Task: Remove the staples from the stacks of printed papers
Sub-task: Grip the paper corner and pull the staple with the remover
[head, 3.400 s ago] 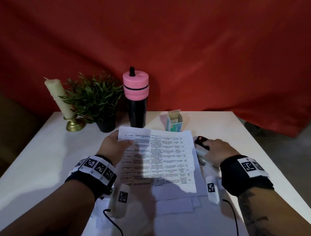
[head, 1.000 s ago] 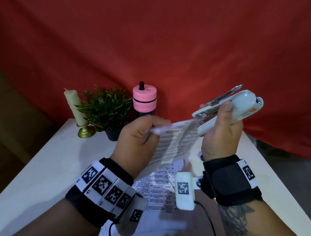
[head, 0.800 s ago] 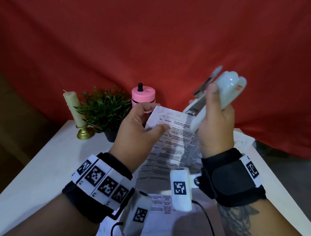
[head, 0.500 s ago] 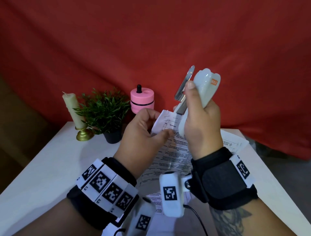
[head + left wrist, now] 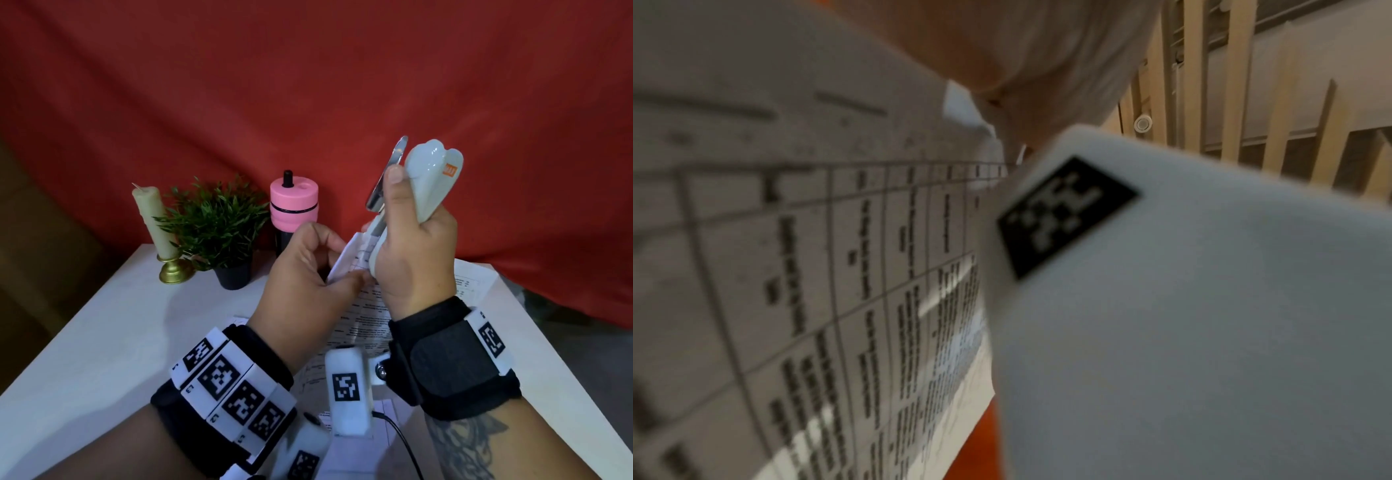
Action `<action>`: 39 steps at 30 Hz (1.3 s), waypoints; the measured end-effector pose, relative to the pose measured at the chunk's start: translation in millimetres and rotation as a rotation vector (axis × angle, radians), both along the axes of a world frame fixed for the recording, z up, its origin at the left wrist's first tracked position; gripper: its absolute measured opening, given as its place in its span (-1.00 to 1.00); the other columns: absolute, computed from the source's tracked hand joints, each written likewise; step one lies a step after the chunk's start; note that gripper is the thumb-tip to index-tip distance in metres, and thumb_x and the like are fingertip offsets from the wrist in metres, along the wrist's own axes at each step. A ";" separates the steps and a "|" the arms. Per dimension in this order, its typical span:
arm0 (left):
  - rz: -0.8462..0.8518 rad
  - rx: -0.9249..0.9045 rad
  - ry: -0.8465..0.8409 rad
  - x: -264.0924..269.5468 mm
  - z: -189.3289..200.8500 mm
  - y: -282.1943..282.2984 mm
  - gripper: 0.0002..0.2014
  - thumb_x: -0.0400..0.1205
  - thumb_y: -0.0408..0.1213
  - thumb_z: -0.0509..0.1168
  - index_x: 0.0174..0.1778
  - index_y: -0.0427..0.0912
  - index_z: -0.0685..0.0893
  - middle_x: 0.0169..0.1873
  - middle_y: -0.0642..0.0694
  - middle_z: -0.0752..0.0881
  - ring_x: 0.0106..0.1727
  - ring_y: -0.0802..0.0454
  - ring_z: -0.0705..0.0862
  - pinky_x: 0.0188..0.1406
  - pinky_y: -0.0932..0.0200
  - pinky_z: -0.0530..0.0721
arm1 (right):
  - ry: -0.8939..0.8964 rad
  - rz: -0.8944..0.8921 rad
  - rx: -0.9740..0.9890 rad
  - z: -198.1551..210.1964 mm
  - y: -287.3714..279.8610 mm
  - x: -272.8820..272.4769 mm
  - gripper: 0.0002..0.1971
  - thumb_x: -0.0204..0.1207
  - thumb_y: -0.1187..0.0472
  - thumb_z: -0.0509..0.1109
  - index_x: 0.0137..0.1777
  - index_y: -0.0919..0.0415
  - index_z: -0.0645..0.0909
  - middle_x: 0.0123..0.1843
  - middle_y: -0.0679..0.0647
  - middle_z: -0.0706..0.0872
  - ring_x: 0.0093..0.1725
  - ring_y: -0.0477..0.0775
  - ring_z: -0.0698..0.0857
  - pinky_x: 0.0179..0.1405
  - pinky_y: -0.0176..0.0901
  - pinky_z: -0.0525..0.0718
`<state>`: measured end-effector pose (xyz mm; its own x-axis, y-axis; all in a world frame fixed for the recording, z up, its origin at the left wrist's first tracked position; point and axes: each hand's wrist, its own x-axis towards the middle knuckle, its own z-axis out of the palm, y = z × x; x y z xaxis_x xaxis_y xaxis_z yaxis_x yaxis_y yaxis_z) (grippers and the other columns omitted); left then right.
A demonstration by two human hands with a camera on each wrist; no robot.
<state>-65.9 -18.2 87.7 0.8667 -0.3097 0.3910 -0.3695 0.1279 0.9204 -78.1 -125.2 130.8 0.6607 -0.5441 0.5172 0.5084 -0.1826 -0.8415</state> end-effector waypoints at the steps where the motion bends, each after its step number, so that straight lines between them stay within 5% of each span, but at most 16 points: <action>1: -0.011 0.001 0.004 -0.9 -0.4 -0.7 -0.69 0.38 -0.34 0.48 -0.25 0.12 0.50 -0.35 -0.12 0.66 -0.32 -0.01 0.57 -0.29 -0.03 0.58 | 0.007 -0.003 -0.011 -0.2 -1.5 1.6 -0.64 0.54 -0.09 0.34 -0.44 0.06 0.56 -0.53 0.01 0.56 -0.48 -0.05 0.59 -0.43 -0.20 0.57; 6: -0.026 0.048 0.013 -1.0 -4.2 -1.8 -0.73 0.42 -0.35 0.49 -0.13 -0.01 0.55 -0.26 -0.28 0.70 -0.30 0.04 0.61 -0.30 -0.03 0.62 | 0.042 0.022 0.000 -5.1 -6.9 4.3 -0.65 0.46 -0.11 0.36 -0.46 0.07 0.57 -0.53 0.05 0.57 -0.48 0.01 0.59 -0.42 -0.16 0.54; 9: 0.010 0.162 0.010 2.0 -6.0 -2.1 -0.80 0.49 -0.35 0.50 -0.12 -0.14 0.59 -0.36 -0.18 0.67 -0.36 0.13 0.57 -0.36 0.15 0.57 | 0.049 0.018 -0.011 -8.8 -6.8 4.9 -0.64 0.46 -0.14 0.38 -0.45 0.06 0.58 -0.54 0.01 0.58 -0.48 -0.01 0.60 -0.42 -0.20 0.55; 11: 0.041 0.290 -0.022 5.7 -6.5 0.0 -0.90 0.55 -0.32 0.45 -0.13 -0.14 0.64 -0.40 -0.08 0.68 -0.43 0.16 0.58 -0.40 0.23 0.59 | 0.060 0.023 0.023 -10.8 -7.8 7.9 -0.60 0.39 -0.25 0.39 -0.43 0.06 0.63 -0.48 0.06 0.62 -0.41 0.04 0.63 -0.33 -0.05 0.61; 14: 0.106 0.361 -0.151 15.8 -12.6 8.2 -0.94 0.61 -0.30 0.34 -0.11 -0.05 0.71 -0.35 -0.15 0.77 -0.32 -0.07 0.72 -0.31 0.01 0.72 | 0.035 0.051 0.112 -13.9 -12.5 9.5 -0.57 0.31 -0.31 0.36 -0.25 0.07 0.72 -0.31 0.18 0.70 -0.25 0.15 0.69 -0.16 0.08 0.68; 18: 0.167 0.191 -0.393 22.3 -11.9 21.0 -0.65 0.46 -0.70 0.30 -0.16 -0.15 0.80 -0.13 -0.02 0.80 -0.04 0.15 0.75 0.03 0.17 0.70 | -0.035 -0.044 0.154 -23.2 -23.7 1.8 -0.30 0.34 -0.31 0.31 -0.02 0.44 0.66 -0.22 0.31 0.72 -0.18 0.23 0.74 -0.13 0.00 0.68; 22: 0.159 0.085 -0.553 23.0 -8.6 24.0 -0.84 0.44 -0.58 0.40 -0.34 -0.25 0.78 -0.03 -0.01 0.74 0.03 0.14 0.72 0.06 0.22 0.68 | -0.131 -0.135 0.158 -27.4 -27.4 -4.3 -0.40 0.36 -0.37 0.37 -0.06 0.23 0.67 -0.25 0.02 0.75 -0.17 0.06 0.76 -0.15 -0.11 0.71; 24: 0.195 0.060 -0.580 23.8 -9.0 23.7 -0.80 0.42 -0.59 0.41 -0.37 -0.19 0.75 0.00 0.07 0.72 0.03 0.17 0.71 0.07 0.26 0.65 | -0.172 -0.146 0.132 -25.9 -25.0 -6.1 -0.44 0.36 -0.45 0.36 -0.12 0.10 0.65 -0.25 0.06 0.73 -0.17 0.13 0.74 -0.13 0.00 0.70; 27: 0.200 0.034 -0.536 23.7 -12.2 23.7 -0.73 0.40 -0.64 0.39 -0.35 -0.13 0.72 0.04 0.05 0.74 0.07 0.17 0.73 0.11 0.25 0.66 | -0.208 -0.151 0.093 -26.1 -22.8 -7.5 -0.41 0.34 -0.47 0.36 -0.09 0.09 0.67 -0.19 0.31 0.69 -0.13 0.46 0.70 -0.05 0.36 0.68; 29: 0.192 0.027 -0.506 21.7 -13.5 23.7 -0.73 0.40 -0.65 0.38 -0.36 -0.14 0.73 0.05 0.01 0.76 0.08 0.17 0.74 0.11 0.25 0.67 | -0.216 -0.157 0.072 -27.1 -22.2 -8.7 -0.25 0.37 -0.47 0.35 -0.01 0.33 0.63 -0.14 0.45 0.69 -0.08 0.55 0.69 -0.04 0.44 0.67; 31: 0.186 0.009 -0.479 20.0 -13.5 24.0 -0.78 0.43 -0.60 0.38 -0.39 -0.19 0.74 0.04 -0.03 0.77 0.07 0.16 0.75 0.10 0.24 0.69 | -0.220 -0.157 0.058 -28.3 -23.0 -8.8 -0.21 0.38 -0.46 0.34 -0.01 0.41 0.60 -0.14 0.44 0.70 -0.11 0.50 0.69 -0.04 0.39 0.67; 35: 0.163 -0.005 -0.412 18.8 -11.6 25.5 -0.85 0.51 -0.49 0.35 -0.30 -0.19 0.76 0.02 -0.05 0.80 0.09 0.10 0.76 0.11 0.14 0.73 | -0.229 -0.137 0.069 -26.4 -24.7 -8.8 -0.51 0.37 -0.46 0.34 -0.13 -0.02 0.66 -0.25 -0.03 0.68 -0.18 0.04 0.68 -0.12 0.00 0.65; 37: 0.180 0.061 -0.356 17.3 -8.8 24.5 -0.75 0.55 -0.58 0.35 -0.17 -0.12 0.79 -0.03 0.02 0.82 0.04 0.17 0.77 0.08 0.19 0.73 | -0.207 -0.116 0.069 -26.5 -25.0 -7.2 -0.46 0.36 -0.47 0.34 -0.08 0.03 0.63 -0.20 0.09 0.68 -0.13 0.13 0.70 -0.07 0.04 0.66; 39: 0.195 0.130 -0.290 14.9 -5.1 21.5 -0.82 0.60 -0.45 0.39 -0.09 -0.07 0.79 -0.16 0.09 0.83 -0.09 0.22 0.78 -0.07 0.22 0.74 | -0.176 -0.095 0.083 -25.0 -24.4 -5.9 -0.40 0.36 -0.46 0.35 -0.06 0.13 0.62 -0.18 0.13 0.69 -0.11 0.16 0.72 -0.07 0.06 0.67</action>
